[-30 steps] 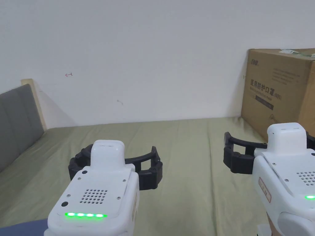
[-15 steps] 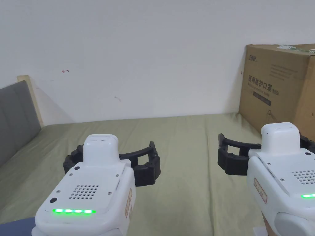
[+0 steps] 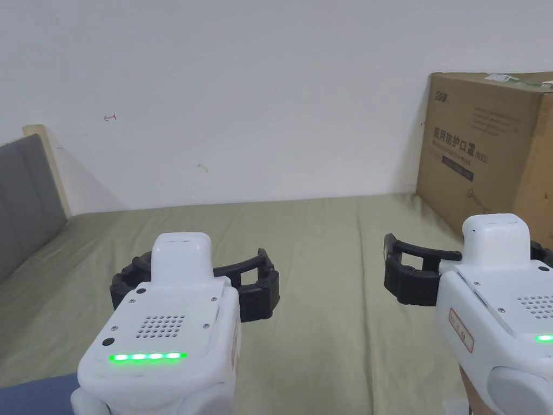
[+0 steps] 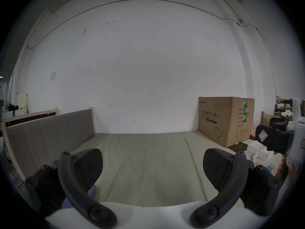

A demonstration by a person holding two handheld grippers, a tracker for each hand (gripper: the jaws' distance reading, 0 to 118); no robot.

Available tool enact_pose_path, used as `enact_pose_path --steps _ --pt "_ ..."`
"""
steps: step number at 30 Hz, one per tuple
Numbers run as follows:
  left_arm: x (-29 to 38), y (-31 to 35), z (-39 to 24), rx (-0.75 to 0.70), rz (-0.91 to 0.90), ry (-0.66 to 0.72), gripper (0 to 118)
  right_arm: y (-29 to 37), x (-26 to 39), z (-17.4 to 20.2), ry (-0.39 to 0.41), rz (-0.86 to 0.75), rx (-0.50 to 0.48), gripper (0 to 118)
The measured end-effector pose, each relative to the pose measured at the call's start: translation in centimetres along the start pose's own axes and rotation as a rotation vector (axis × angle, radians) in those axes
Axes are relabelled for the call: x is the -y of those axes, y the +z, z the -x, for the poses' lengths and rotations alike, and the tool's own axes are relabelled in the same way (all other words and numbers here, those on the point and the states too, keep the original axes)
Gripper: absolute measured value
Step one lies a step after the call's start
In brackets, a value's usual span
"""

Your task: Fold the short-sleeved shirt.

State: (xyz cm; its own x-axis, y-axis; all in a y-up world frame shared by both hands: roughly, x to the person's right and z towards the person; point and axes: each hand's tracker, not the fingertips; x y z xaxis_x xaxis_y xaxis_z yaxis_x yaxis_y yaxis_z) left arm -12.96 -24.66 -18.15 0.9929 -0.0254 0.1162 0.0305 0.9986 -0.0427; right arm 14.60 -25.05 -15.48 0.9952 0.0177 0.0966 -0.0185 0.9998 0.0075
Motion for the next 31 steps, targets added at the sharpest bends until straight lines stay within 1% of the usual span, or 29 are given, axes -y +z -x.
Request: enact_pose_path --steps 3,5,9,13,17,19,25,31 --pt "0.2 -0.5 0.0 -0.033 0.027 -0.008 118 0.0 0.0 0.0 -0.014 0.005 -0.004 118" --pt "0.4 -0.5 0.3 -0.022 0.030 -0.001 118 -0.2 -0.1 -0.1 -0.020 0.012 -0.014 118" --pt "0.5 -0.4 0.3 0.005 0.029 0.021 118 -0.3 -0.2 0.1 0.001 0.011 -0.015 118" --pt "0.3 -0.6 0.3 -0.009 0.034 0.037 118 -0.5 0.0 0.3 0.010 0.021 -0.022 118" --pt "0.2 -0.7 1.0 0.033 0.040 0.106 118 -0.6 0.4 0.4 0.004 0.039 -0.027 118" --pt "0.2 -0.5 1.1 0.050 0.039 0.116 118 -0.7 0.5 0.4 0.000 0.045 -0.027 118" --pt "0.1 -0.2 1.2 0.058 0.047 0.143 118 -0.7 0.6 0.8 0.008 0.048 -0.032 118" --pt "-0.4 0.1 1.7 0.042 0.044 0.166 118 -0.3 0.4 1.2 -0.004 0.037 -0.046 118"
